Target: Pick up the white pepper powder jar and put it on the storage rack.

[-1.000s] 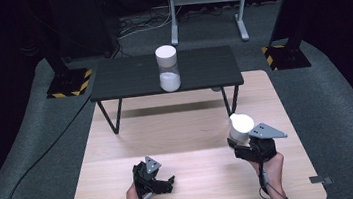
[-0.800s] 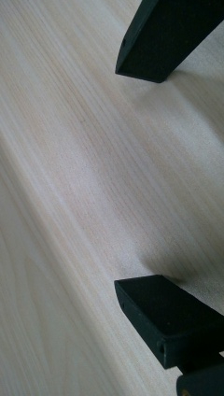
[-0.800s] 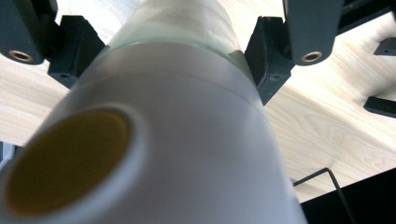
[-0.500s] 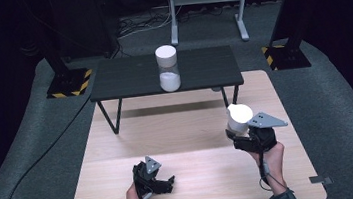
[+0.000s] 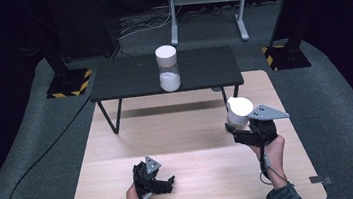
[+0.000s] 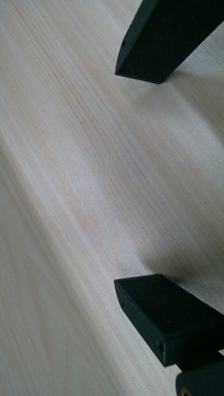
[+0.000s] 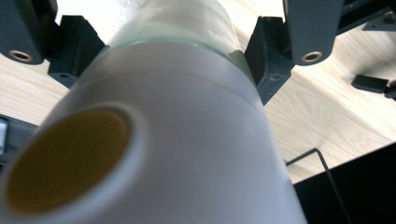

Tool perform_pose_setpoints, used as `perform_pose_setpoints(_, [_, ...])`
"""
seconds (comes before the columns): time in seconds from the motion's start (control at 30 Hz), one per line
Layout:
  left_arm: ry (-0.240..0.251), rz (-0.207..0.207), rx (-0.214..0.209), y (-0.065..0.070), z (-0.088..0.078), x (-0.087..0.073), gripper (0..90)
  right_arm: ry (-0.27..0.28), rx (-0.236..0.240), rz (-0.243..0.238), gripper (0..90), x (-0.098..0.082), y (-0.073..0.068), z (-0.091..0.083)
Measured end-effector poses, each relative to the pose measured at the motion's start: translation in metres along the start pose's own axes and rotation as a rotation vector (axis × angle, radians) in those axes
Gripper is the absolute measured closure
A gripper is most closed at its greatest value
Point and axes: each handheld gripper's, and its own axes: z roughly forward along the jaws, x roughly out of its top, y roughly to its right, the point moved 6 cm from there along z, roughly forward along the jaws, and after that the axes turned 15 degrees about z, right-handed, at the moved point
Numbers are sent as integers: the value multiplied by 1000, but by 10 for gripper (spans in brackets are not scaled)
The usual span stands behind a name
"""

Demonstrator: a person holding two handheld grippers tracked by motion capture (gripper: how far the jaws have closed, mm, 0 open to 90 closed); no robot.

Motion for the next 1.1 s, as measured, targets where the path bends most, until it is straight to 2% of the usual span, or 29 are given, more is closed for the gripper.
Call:
perform_pose_setpoints(0.67, [0,-1,-1,0,0,0,13,-4,6,-39,301,35,-3,3])
perform_pose_setpoints(1.1, [1,0,-1,0,0,0,13,-7,14,-41,301,55,-3,9])
